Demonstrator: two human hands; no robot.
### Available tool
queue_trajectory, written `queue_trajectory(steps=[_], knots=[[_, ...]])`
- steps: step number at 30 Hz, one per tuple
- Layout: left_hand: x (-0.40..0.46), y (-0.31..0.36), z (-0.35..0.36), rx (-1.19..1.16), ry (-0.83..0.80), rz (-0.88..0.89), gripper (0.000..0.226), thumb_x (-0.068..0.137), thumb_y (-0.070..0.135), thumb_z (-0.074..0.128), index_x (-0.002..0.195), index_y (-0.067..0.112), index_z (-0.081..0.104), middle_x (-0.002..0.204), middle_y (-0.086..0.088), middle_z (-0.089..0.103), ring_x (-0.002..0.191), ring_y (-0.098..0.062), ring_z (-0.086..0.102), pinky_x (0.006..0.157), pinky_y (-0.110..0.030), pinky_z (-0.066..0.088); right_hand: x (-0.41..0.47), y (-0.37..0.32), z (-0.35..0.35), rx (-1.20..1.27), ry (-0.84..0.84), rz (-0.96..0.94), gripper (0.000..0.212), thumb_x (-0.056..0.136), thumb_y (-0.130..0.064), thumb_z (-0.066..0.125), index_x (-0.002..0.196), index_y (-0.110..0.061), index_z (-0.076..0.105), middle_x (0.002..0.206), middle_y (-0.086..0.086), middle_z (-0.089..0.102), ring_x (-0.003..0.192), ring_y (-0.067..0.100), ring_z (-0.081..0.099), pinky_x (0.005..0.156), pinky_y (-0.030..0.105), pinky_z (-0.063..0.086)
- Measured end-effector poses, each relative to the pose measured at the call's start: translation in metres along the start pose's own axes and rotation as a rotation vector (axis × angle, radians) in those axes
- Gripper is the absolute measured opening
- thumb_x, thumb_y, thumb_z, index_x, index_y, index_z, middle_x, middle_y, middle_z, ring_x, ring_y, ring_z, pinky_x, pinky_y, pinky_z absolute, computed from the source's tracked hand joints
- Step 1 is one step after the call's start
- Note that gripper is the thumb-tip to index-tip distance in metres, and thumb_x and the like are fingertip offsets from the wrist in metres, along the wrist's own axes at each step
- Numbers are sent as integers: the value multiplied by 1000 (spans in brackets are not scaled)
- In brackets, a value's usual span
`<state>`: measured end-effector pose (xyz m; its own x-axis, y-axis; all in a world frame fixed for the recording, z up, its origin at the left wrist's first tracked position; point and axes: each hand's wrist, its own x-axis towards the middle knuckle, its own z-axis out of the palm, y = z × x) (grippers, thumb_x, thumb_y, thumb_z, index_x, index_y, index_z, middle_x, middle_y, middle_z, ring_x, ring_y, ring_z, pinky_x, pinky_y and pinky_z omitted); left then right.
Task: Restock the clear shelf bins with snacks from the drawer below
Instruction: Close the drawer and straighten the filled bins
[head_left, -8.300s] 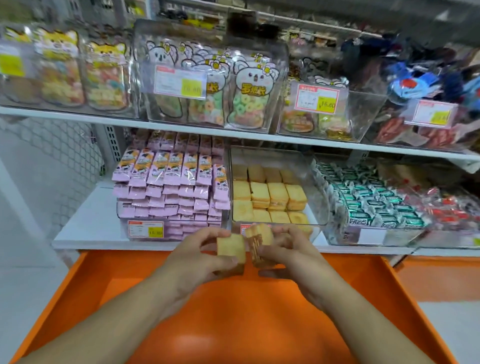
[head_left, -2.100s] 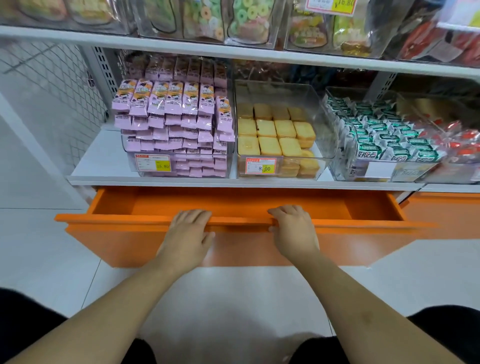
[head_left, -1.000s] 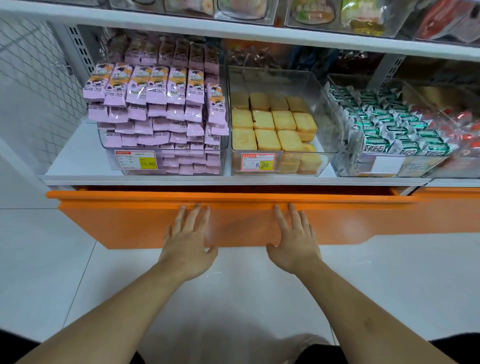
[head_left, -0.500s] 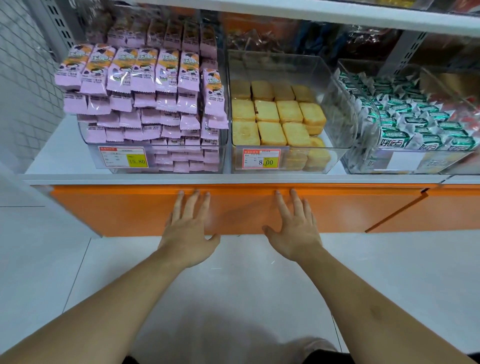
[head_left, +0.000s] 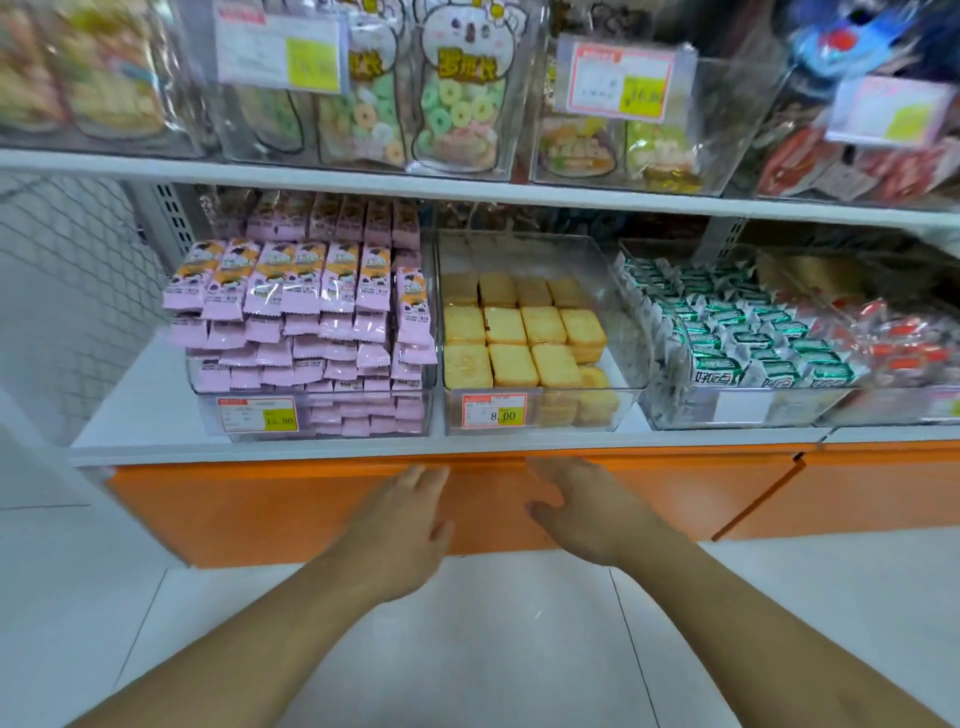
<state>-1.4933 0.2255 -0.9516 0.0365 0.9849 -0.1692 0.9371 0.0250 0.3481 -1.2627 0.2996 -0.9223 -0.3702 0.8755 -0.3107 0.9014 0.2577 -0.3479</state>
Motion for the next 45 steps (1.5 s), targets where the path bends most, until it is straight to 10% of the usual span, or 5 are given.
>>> queue_trajectory(steps=[14,22,29,33,45], knots=[[58,80,-78,77,224,181,59,107,49,33,159,23,26,157,6,31,147,-16,26,120,-35,30,41,-8,-90,84,228,-56,40,109,-36,37,133,-17,63,139,6,58,135,27,48,112,48,41],[86,87,-75,199,126,97,61,104,60,22,141,18,48,142,-8,48,143,-27,35,118,-42,35,68,-11,-92,131,253,6,33,96,-36,45,68,-18,50,76,2,57,77,24,56,63,40,44],[86,83,-73,154,171,103,45,105,54,30,127,22,53,124,-1,49,131,-22,43,107,-40,43,68,-8,-97,215,272,-2,25,101,-37,48,85,-22,60,98,2,61,97,26,58,82,43,50],[95,84,-76,148,186,86,50,105,56,28,134,23,51,130,-2,51,130,-24,43,111,-44,39,84,-2,-102,125,224,38,54,109,-45,36,160,-26,36,169,10,21,158,28,14,126,44,21],[102,90,-81,253,-11,83,67,103,67,7,164,40,8,174,1,2,159,-36,-4,128,-51,4,114,-2,-106,-43,148,55,64,110,-53,26,167,-24,16,174,15,4,161,31,-3,129,46,3]])
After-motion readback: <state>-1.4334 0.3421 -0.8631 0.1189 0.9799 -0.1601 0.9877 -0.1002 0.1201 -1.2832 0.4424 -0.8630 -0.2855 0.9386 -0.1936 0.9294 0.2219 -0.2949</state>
